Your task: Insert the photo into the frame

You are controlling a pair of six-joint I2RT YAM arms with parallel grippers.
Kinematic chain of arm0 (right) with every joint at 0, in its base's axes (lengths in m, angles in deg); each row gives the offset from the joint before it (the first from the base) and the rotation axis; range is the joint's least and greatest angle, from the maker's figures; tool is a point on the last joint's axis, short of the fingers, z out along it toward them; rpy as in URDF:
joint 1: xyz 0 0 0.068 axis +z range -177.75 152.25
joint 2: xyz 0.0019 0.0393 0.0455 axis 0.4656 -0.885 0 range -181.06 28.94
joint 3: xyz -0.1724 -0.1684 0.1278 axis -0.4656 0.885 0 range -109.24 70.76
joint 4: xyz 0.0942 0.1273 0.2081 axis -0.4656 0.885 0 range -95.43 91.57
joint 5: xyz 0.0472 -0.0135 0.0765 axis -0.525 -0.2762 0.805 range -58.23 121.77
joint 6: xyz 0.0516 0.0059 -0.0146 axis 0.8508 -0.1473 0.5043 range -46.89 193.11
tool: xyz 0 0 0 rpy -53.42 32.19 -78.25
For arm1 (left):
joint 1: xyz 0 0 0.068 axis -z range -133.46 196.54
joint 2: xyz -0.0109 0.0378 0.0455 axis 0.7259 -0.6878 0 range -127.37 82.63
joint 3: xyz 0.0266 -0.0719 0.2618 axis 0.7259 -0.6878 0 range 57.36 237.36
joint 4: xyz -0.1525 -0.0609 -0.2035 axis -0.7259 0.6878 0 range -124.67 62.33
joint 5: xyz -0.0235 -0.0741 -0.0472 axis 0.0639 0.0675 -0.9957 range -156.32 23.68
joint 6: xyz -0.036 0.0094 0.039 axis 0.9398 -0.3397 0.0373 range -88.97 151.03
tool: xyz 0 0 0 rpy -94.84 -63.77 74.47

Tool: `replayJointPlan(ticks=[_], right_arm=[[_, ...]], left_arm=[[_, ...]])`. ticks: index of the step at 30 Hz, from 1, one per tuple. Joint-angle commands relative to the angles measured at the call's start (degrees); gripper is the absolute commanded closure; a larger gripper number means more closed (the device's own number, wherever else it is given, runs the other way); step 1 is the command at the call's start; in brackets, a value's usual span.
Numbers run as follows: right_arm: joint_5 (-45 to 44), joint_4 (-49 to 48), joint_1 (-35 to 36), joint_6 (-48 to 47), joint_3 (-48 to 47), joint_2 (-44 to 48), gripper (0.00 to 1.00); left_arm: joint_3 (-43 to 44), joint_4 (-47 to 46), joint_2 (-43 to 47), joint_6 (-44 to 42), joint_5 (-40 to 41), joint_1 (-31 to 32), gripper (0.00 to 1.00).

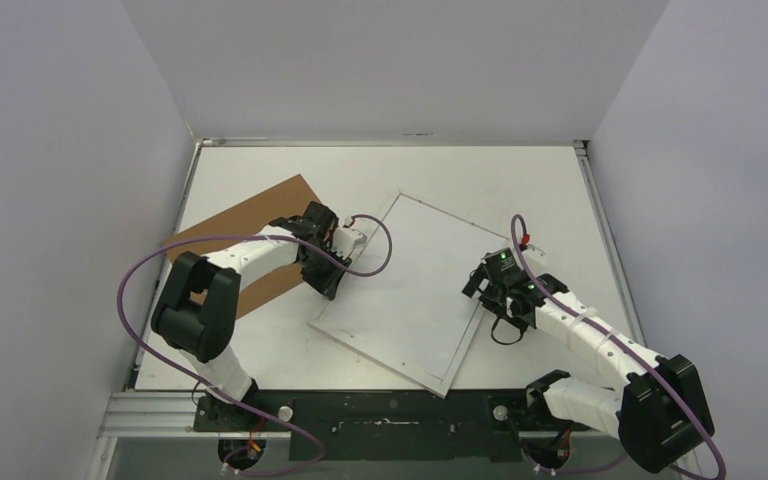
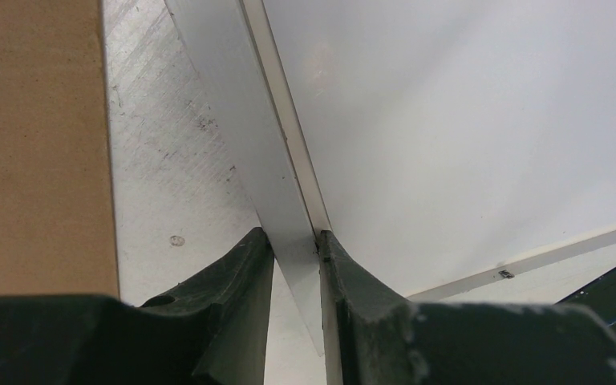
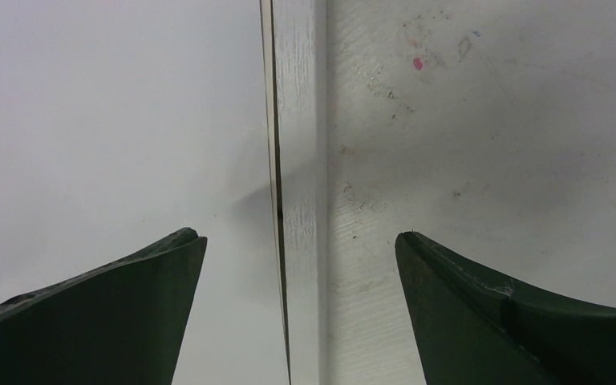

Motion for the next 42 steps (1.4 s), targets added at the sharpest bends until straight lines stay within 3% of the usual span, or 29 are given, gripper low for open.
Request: replayJointPlan(ticks=[1,7,23,25,34,42], right_arm=[[-0.1,-2.4,-0.2,0.5,0.0,-0.2,0.08],[-0.3,-2.7,-0.3,0.1,-0.1,-0.7,0.07],[-1.8,-1.8,-3.1,-2.5,-2.4,-2.7,0.11],[-1.6,-1.1,-3.5,-2.7,-2.3,-2.5,0.14],[1.8,-0.9,-3.4,-1.2,1.4,0.5,0.25],[2.2,-1.9,-3.3,-1.5,1.6,-1.8,0.29]], left_arm=[[1.2,-0.3,-0.6,-0.4,-1.0,-0.2,0.89],[1.3,0.0,-0.5,0.4,-1.9,-0.6,1.0],[0.8,0.2,0.8,4.2,-5.1,-1.8,1.0],[0.3,0.0,1.1,4.6,-5.7,-1.8,0.97],[0.3,-0.1,2.8,5.3,-6.7,-3.3,0.68],[1.5,1.5,4.4,5.4,-8.3,-4.2,0.62]])
